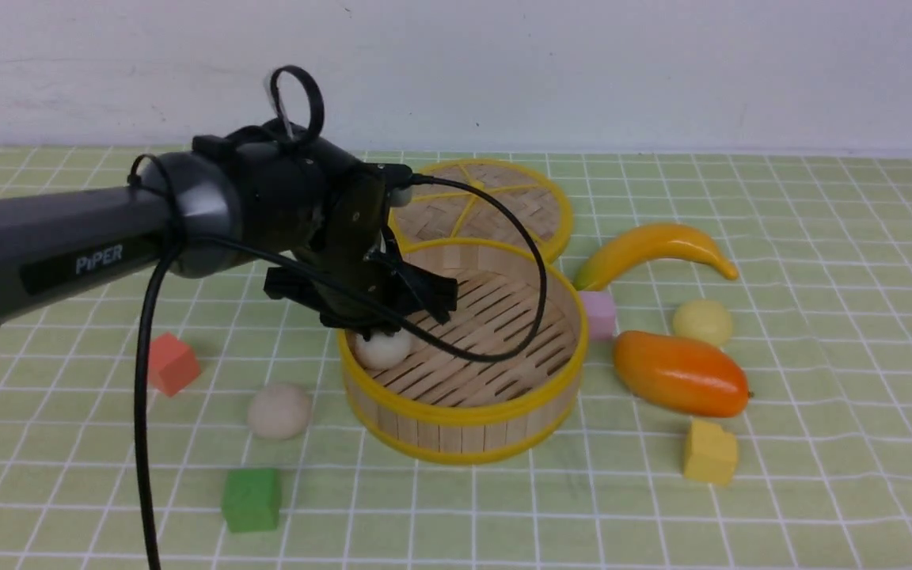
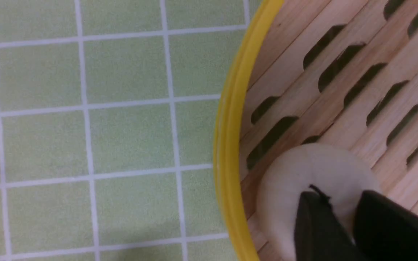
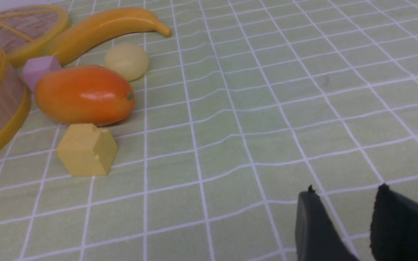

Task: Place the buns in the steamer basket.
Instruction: Use the left arm to put the steamed stuffed bun into the steamer, then use the left arm to grab a steamed stuffed bun

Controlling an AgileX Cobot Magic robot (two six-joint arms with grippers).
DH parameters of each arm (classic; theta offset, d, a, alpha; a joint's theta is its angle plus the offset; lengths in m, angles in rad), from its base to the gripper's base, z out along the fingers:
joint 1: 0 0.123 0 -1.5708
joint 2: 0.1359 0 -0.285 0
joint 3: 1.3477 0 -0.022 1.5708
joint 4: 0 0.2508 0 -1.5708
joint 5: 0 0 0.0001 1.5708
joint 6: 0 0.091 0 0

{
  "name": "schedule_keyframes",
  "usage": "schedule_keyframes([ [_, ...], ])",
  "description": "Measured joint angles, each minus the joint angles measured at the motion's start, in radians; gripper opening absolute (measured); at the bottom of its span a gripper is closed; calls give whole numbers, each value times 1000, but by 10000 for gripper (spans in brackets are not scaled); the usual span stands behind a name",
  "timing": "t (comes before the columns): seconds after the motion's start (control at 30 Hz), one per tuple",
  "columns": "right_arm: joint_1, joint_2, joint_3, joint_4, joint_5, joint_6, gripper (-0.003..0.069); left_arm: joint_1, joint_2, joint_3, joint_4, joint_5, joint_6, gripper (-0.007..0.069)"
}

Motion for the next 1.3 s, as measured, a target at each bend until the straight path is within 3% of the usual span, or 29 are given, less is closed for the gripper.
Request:
schedule_keyframes([
  [0.17, 0, 0, 0, 0, 0, 0, 239, 0, -76, 0, 23, 106, 2, 422],
  [0.3, 0, 0, 0, 0, 0, 0, 239, 4, -162, 1, 89, 235, 2, 472],
  [0.47, 0, 0, 0, 0, 0, 0, 239, 59, -236, 53, 108, 273, -22, 428],
  [0.7, 0, 0, 0, 0, 0, 0, 239, 146, -210, 170, -23, 202, -8, 384],
  [1.13, 0, 0, 0, 0, 0, 0, 239, 156, -50, 172, -89, 131, 29, 377],
  [1.3, 0, 0, 0, 0, 0, 0, 239, 156, -21, 172, -90, 107, 29, 283],
])
